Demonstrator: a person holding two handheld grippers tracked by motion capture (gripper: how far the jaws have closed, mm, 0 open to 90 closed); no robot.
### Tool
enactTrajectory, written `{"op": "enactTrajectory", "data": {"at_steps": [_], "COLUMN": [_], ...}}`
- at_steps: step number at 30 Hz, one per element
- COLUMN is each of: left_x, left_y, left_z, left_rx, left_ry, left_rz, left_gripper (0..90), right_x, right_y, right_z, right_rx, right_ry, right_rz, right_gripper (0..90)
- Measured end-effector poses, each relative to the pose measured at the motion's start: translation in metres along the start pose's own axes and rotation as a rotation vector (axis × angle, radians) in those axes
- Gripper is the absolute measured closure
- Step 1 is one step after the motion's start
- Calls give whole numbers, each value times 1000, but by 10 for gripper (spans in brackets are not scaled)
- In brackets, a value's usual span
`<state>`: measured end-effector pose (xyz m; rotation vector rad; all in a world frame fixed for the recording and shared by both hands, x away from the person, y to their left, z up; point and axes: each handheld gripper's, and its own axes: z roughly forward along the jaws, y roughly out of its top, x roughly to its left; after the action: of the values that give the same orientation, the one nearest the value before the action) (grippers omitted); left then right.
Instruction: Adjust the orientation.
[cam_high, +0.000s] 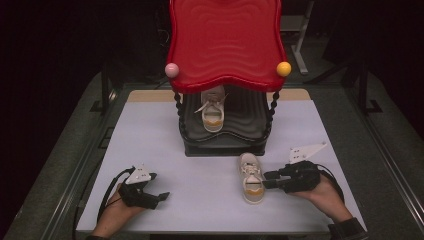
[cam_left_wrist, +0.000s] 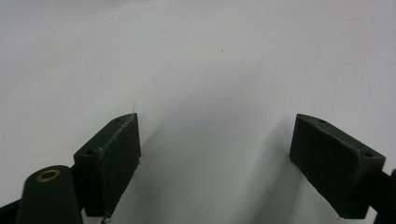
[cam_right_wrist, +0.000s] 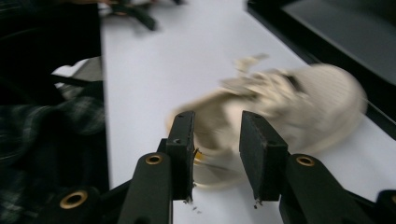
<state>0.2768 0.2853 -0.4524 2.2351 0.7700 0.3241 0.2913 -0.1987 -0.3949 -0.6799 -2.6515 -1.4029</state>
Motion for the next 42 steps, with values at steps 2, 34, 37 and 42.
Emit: {"op": "enactTrajectory", "data": {"at_steps": [2,34,37,42], "left_x": [0,0,0,0], "left_y": [0,0,0,0], "left_z": [0,0,0,0], "left_rx": [0,-2,-3,0], "left_ry": [0,0,0,0], "left_rz": [0,-3,-3,0], "left_gripper": [154,154,154,154], "right_x": [3,11,11,15], "right_y": [3,12,12,14], "right_z": [3,44,44,44], "right_rx": [4,167,168,177], "right_ry": [30,128,122,91], "right_rz": [-23,-166,-179,-198], "right_gripper": [641,769,771,772]}}
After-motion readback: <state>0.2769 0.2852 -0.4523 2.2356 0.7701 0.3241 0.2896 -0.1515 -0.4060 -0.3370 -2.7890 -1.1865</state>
